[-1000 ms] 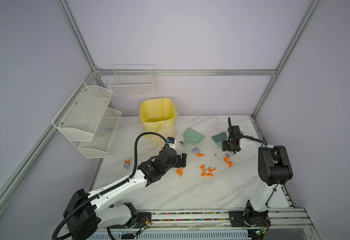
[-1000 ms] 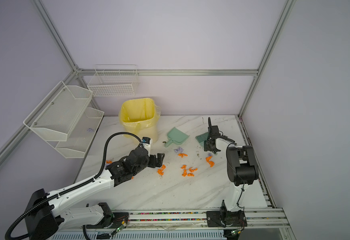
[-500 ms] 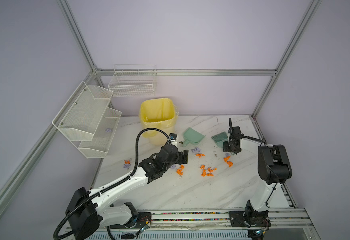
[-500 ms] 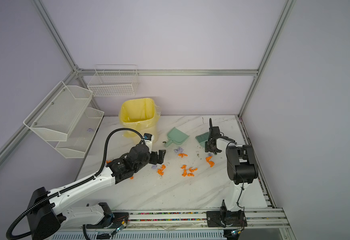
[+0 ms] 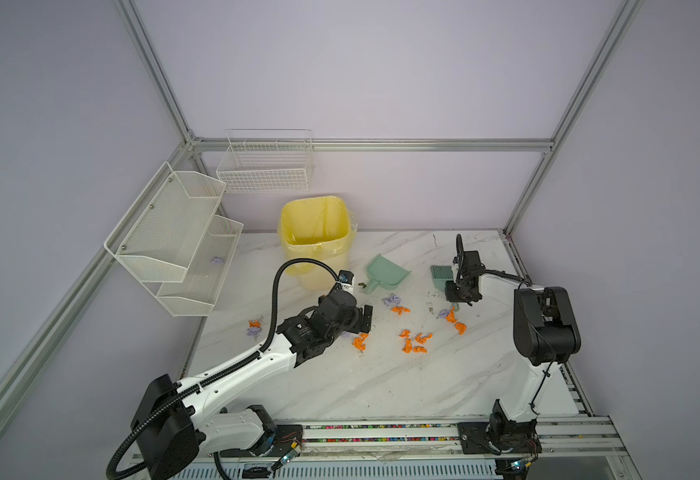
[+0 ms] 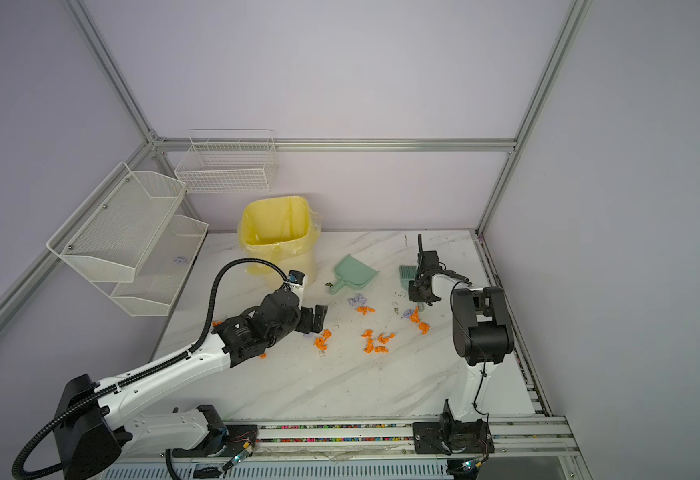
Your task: Sweep away the paper scraps from the table
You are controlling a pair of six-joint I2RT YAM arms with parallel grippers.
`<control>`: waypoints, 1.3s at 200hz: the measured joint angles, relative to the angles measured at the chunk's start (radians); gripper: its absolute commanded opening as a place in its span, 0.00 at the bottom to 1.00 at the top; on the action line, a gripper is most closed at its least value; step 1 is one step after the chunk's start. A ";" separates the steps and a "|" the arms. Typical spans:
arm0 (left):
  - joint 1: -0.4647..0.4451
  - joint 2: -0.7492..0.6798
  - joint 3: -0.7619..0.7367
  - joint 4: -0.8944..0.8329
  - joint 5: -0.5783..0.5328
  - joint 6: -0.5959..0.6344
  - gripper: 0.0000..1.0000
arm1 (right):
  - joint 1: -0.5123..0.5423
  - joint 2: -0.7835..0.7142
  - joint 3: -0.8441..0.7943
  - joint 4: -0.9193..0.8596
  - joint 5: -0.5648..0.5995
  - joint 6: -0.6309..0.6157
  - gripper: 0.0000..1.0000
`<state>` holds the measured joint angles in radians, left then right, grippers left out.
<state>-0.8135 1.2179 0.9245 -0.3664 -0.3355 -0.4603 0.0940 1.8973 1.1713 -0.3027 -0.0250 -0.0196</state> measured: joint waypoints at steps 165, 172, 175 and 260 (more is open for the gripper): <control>0.056 0.285 0.215 -0.069 0.119 -0.047 1.00 | 0.000 -0.200 0.045 0.035 -0.044 0.073 0.02; 0.060 0.303 0.228 -0.069 0.127 -0.051 1.00 | 0.000 -0.214 0.037 0.045 -0.054 0.080 0.02; 0.060 0.307 0.231 -0.069 0.129 -0.053 1.00 | 0.000 -0.220 0.033 0.050 -0.060 0.085 0.02; 0.111 0.490 0.409 -0.055 0.280 -0.155 1.00 | 0.097 -0.338 -0.118 0.119 -0.150 0.150 0.01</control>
<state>-0.7025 1.7081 1.3338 -0.4210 -0.0551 -0.6155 0.1905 1.5593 1.0531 -0.1841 -0.1753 0.1299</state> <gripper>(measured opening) 0.996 0.238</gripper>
